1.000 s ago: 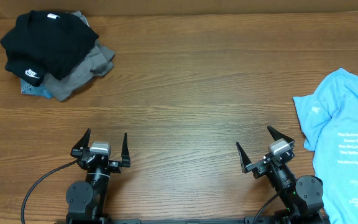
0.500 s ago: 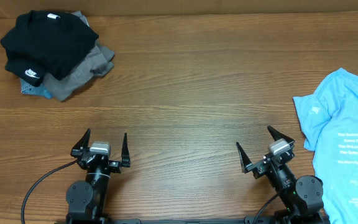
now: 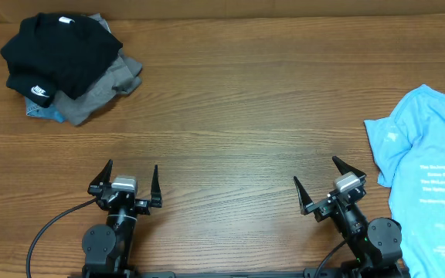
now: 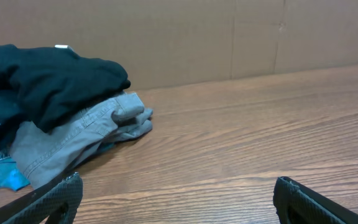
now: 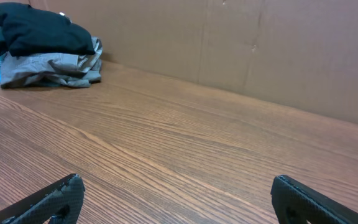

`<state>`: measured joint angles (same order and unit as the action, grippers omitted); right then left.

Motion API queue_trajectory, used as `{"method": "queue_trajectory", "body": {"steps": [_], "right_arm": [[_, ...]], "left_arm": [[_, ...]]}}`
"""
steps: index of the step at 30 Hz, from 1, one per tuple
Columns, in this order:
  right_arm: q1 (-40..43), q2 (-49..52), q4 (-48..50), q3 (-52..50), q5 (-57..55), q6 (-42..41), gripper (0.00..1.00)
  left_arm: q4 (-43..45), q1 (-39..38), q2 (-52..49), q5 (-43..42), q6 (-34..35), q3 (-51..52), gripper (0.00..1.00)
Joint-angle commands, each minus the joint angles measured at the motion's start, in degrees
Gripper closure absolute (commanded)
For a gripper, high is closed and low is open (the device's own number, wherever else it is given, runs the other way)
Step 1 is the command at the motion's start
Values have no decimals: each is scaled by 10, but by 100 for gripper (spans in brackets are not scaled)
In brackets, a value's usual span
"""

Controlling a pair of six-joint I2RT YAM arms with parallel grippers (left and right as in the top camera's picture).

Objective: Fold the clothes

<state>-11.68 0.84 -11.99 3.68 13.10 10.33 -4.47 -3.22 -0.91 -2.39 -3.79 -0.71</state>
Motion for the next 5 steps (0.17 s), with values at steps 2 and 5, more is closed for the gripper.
{"method": "queue_trajectory", "body": {"steps": [2, 5], "right_arm": [[-3, -7, 3, 0, 0, 0, 0], [-3, -7, 3, 0, 0, 0, 0]], "left_arm": [[3, 5, 6, -8, 1, 4, 0], [3, 5, 6, -8, 1, 4, 0]]}}
